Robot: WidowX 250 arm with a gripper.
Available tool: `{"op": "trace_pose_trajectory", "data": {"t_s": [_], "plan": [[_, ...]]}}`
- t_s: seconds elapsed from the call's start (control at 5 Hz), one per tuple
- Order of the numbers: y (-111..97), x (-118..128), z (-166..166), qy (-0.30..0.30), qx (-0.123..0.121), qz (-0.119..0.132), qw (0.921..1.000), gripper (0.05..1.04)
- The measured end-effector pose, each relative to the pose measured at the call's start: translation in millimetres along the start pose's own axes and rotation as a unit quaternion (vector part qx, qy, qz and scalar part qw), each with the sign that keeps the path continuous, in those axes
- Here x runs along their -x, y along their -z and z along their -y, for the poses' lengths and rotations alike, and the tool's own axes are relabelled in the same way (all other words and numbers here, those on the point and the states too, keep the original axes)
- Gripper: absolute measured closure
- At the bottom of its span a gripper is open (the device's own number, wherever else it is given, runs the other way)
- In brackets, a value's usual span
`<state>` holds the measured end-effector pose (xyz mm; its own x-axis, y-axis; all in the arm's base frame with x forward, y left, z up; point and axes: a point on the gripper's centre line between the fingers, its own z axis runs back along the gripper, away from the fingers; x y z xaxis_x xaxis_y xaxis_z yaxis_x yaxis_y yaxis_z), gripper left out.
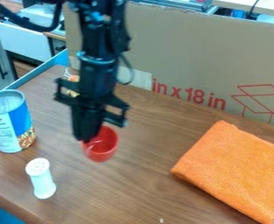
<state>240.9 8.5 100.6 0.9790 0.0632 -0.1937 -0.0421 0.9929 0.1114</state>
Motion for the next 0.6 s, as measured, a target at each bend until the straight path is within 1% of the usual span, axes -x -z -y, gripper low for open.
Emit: {"op": "trace_pose_trajectory", "data": {"t_s": [0.2, 0.4, 0.6], "plan": [[24.5, -7.6, -25.1, -0.019, 0.002, -0.019, 0.9996, 0.996], [44.2, -21.2, -40.1, -0.027, 0.010, -0.017, 0.9994, 0.996], [54.4, -45.3, -40.1, -0.016, 0.016, -0.010, 0.9997, 0.996]]}}
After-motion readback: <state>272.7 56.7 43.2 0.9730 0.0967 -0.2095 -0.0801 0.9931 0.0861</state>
